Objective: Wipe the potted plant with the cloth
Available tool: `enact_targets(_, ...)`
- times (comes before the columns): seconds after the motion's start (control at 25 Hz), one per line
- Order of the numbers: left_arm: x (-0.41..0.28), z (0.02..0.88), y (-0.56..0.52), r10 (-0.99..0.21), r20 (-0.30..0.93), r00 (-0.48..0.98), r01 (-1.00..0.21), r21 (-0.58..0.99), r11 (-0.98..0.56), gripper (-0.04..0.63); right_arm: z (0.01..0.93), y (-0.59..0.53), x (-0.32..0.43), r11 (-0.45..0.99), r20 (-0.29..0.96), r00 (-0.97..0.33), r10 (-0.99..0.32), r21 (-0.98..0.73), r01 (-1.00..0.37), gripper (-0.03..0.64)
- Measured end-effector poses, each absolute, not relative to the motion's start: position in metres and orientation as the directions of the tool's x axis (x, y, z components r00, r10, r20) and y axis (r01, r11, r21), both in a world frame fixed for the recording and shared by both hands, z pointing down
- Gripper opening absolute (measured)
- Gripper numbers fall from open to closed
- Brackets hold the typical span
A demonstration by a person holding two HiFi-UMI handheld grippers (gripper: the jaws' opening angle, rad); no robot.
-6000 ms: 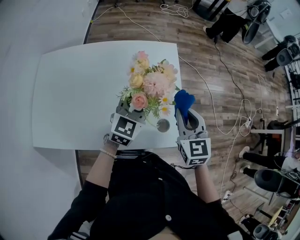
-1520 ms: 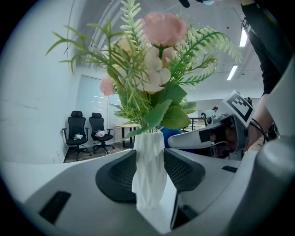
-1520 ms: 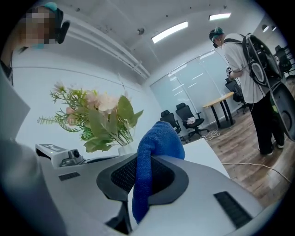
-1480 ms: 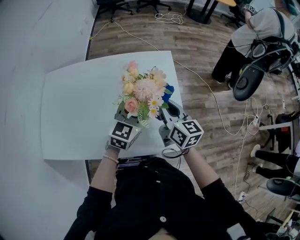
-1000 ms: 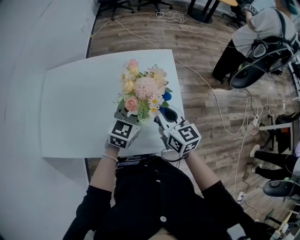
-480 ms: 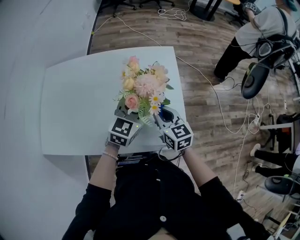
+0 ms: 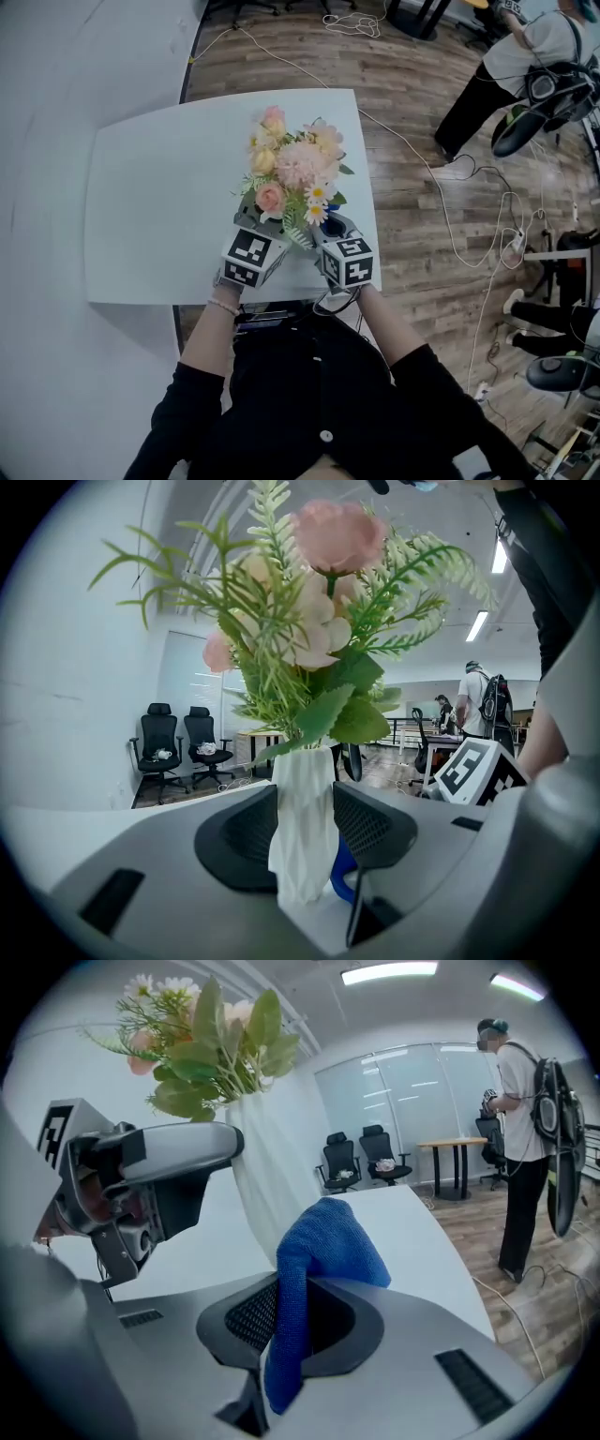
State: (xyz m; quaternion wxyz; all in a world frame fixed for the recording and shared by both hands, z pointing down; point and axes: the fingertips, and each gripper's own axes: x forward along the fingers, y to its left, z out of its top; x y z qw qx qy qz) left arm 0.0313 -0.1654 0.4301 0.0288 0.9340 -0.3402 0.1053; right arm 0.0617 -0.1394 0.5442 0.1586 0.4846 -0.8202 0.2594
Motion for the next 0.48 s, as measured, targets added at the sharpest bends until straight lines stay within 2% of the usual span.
enact_targets(0.48,0.033,0.429,-0.165,-0.615,0.242,0.75,-0.628,-0.027,-0.777,0.196,0.574,-0.138,0.045,0.272,0.593,-0.51,-0.623,-0.448,-0.852,0.077)
